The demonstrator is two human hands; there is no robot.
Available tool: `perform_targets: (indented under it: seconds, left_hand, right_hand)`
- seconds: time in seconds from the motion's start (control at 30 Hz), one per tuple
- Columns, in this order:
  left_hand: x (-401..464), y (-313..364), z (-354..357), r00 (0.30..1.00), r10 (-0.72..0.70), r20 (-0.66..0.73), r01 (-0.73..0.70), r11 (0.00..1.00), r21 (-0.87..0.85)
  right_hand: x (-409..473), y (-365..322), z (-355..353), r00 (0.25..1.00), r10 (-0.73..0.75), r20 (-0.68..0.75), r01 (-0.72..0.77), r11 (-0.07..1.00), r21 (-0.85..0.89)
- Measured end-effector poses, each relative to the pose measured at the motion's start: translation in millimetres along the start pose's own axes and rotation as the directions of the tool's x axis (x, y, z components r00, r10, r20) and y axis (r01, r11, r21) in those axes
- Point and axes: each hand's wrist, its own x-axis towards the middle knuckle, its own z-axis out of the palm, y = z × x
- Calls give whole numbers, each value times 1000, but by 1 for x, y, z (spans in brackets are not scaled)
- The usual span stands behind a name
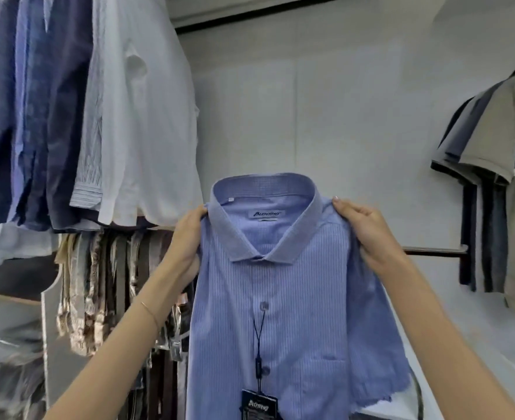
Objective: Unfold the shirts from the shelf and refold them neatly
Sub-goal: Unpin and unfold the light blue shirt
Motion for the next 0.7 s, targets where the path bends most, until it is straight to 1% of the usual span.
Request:
perform_targets:
  seconds: [0.1,0.2,0.27,0.33,0.43,0.5,0.57,0.63,0.7]
  left_hand:
    - [-29,-37,-6,989,-112,-97,106,992,-63]
    - [-66,-83,-18,963,-243,-115,230,966,-114]
    - [-93,-117,-27,933,-330,-144,311,940,-139]
    - [-119,-149,-37,892,-411,-187,387,909,-154]
    - [-160,-195,-54,817,-516,-259,495,857,-145]
    - [-181,-218,-64,775,-547,-315,549,831,-93]
    - [-196,-233,-69,759,-551,-348,574,818,-42]
    - [-205,-237,-70,750,-572,-333,594,803,-42]
    - [-208,-235,-70,749,-621,-233,621,780,-83]
  right_hand:
    - [-39,28,2,994,98,-58,-93,993,71]
    - [-83,64,-2,978,192,-79,-186,980,74]
    - [-114,93,-7,956,276,-102,-268,959,88]
    - [-143,122,-11,915,377,-146,-364,925,109]
    - [-188,158,-17,830,516,-212,-499,857,130]
    - [-215,173,-20,777,582,-240,-563,813,152]
    - [-238,181,-20,733,631,-253,-610,775,166]
    - [-251,186,-21,703,652,-284,-632,756,171]
    - [-256,189,-20,687,655,-313,-636,751,175]
